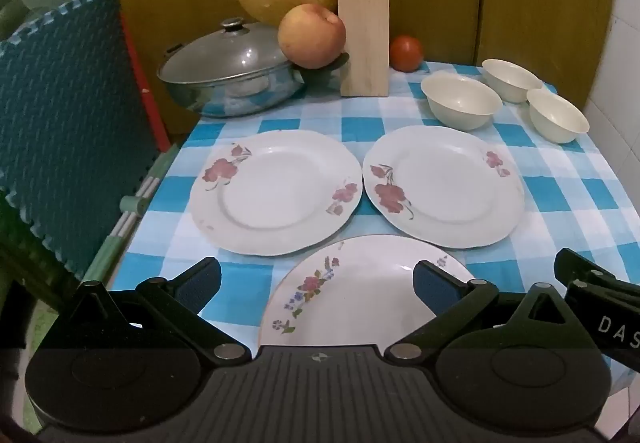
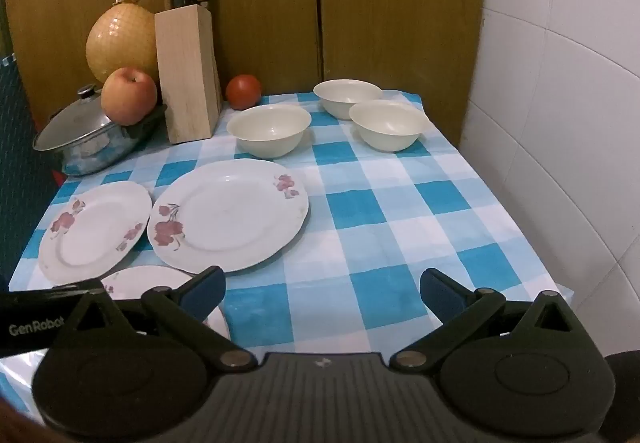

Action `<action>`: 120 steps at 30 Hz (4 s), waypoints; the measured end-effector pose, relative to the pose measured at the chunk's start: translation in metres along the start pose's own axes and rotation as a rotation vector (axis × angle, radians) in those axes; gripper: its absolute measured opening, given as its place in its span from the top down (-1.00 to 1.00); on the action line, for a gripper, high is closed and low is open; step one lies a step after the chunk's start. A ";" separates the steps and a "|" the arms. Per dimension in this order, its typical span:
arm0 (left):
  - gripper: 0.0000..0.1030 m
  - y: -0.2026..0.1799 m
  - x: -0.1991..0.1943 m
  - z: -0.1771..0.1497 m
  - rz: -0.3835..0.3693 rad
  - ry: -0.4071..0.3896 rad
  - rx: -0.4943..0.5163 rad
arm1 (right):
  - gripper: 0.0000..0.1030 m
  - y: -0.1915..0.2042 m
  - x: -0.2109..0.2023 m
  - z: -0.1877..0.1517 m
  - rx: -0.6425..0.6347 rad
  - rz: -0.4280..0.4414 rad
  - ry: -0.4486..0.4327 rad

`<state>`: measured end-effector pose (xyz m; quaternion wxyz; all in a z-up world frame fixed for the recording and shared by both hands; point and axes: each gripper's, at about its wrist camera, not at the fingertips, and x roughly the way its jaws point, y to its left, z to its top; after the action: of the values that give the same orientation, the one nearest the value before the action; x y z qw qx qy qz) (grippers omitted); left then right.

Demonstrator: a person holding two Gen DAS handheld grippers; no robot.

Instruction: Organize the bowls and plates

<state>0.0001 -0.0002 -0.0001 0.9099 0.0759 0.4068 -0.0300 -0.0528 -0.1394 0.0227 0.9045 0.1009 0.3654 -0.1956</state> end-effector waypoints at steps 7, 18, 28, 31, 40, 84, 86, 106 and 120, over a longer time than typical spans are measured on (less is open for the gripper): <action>-1.00 0.000 0.001 0.000 0.005 0.000 -0.003 | -0.99 0.001 0.000 0.000 -0.012 0.003 0.002; -1.00 -0.002 0.001 0.000 0.002 -0.001 -0.005 | -0.99 0.001 0.001 -0.001 -0.005 -0.014 0.000; -1.00 0.000 0.003 0.000 0.002 0.004 0.000 | -0.99 0.002 -0.001 -0.001 -0.014 -0.009 -0.002; -1.00 -0.001 0.001 -0.002 0.000 0.006 -0.001 | -0.99 0.002 -0.002 -0.002 -0.014 -0.009 -0.003; -1.00 0.000 0.001 -0.002 -0.008 0.010 -0.005 | -0.99 0.001 -0.004 -0.002 -0.016 -0.006 0.002; -1.00 0.027 0.025 -0.020 0.020 0.174 -0.045 | -0.91 0.011 0.035 -0.020 -0.052 0.157 0.159; -1.00 0.029 0.027 -0.021 0.011 0.190 -0.056 | -0.84 0.011 0.039 -0.022 -0.049 0.188 0.176; -0.78 0.015 0.052 -0.026 -0.119 0.314 -0.043 | 0.06 0.007 0.064 -0.016 -0.093 0.432 0.296; -0.80 0.000 0.049 -0.026 -0.119 0.293 -0.002 | 0.58 0.001 0.062 -0.018 -0.069 0.483 0.340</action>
<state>0.0138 0.0044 -0.0536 0.8375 0.0542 0.5389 -0.0719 -0.0226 -0.1505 -0.0335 0.8536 0.1852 0.4835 0.0577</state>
